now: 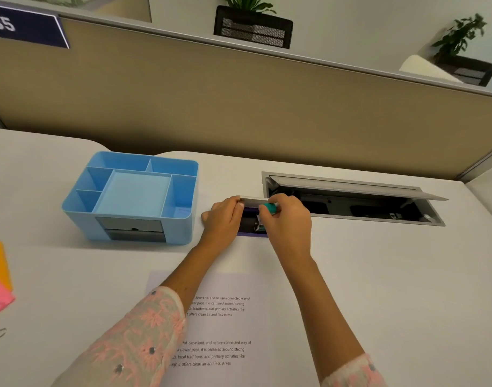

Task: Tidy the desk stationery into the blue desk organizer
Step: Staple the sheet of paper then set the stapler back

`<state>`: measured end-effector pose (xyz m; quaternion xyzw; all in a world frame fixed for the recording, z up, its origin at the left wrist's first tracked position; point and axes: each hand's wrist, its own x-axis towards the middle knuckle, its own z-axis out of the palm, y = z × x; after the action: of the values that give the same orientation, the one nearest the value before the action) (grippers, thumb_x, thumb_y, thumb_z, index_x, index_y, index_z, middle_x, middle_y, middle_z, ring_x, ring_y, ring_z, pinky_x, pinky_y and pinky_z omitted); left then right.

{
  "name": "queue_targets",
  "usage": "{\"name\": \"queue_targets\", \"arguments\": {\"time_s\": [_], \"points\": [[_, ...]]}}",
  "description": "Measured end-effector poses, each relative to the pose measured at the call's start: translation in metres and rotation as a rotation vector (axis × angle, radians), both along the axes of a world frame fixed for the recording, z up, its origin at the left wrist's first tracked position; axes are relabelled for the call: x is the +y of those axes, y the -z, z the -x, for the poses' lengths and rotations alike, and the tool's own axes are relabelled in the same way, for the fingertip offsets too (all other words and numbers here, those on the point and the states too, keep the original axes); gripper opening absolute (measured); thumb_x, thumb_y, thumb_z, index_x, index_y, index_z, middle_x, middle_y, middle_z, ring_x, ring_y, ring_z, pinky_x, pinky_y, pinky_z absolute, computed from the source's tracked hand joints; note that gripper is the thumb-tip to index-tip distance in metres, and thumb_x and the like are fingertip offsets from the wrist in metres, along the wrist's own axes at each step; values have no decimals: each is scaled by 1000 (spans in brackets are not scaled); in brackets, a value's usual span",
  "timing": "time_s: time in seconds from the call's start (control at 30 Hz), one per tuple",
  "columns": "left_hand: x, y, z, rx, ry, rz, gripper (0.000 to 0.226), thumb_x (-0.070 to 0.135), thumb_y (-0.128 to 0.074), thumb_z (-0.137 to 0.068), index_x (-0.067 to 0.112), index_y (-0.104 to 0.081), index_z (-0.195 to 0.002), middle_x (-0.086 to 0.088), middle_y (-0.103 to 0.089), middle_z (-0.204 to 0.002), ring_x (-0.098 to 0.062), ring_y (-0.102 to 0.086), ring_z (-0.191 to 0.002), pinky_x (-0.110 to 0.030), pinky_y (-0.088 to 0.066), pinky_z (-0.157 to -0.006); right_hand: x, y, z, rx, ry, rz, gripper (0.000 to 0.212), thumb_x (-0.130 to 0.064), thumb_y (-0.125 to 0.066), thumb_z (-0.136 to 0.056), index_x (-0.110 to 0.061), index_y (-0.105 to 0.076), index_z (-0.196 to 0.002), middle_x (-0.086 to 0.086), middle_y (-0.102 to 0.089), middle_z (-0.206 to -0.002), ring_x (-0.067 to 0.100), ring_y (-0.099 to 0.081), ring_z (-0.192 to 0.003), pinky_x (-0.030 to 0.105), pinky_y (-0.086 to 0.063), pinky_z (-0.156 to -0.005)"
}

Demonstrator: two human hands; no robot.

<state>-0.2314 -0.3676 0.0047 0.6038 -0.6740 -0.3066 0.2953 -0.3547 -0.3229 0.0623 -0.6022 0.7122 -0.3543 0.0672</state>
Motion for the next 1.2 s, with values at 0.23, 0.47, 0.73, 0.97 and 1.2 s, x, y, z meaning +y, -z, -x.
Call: {"name": "queue_targets", "arguments": {"time_s": [0.23, 0.47, 0.73, 0.97, 1.2], "points": [[2, 0, 1, 3, -15, 5, 35, 32, -30, -100, 16, -49, -124, -9, -60, -119, -21, -53, -109, -38, -32, -101, 5, 17, -5, 34, 45, -3, 21, -22, -67, -85, -10, -58, -100, 8, -62, -97, 9, -47, -77, 16, -39, -65], [2, -1, 1, -6, -10, -13, 35, 33, -31, -100, 15, -48, -125, -9, -60, -121, -21, -54, -109, -36, -31, -101, 4, 24, -9, 17, 26, 23, 19, -18, -66, -86, -8, -58, -100, 9, -65, -98, 15, -57, -80, 20, -46, -68], [0, 0, 1, -25, -10, -35, 36, 33, -30, -100, 16, -48, -126, -8, -59, -123, -21, -52, -111, -36, -30, -102, 4, 30, -7, -23, 8, 97, 21, -14, -68, -84, -7, -60, -102, 10, -67, -95, 20, -62, -82, 24, -51, -69], [-1, -1, 0, -32, 0, -60, 37, 35, -29, -100, 16, -47, -126, -8, -57, -124, -22, -51, -112, -35, -31, -102, 9, 37, -15, -48, 34, 155, 23, -10, -68, -84, -4, -61, -105, 11, -66, -93, 21, -61, -80, 32, -56, -69], [-2, 0, 0, -16, 1, -74, 37, 36, -28, -100, 18, -46, -126, -8, -56, -124, -22, -51, -112, -36, -31, -103, 14, 40, -18, -98, 46, 206, 24, -10, -70, -82, -1, -64, -104, 11, -67, -91, 20, -63, -81, 29, -56, -72]]}}
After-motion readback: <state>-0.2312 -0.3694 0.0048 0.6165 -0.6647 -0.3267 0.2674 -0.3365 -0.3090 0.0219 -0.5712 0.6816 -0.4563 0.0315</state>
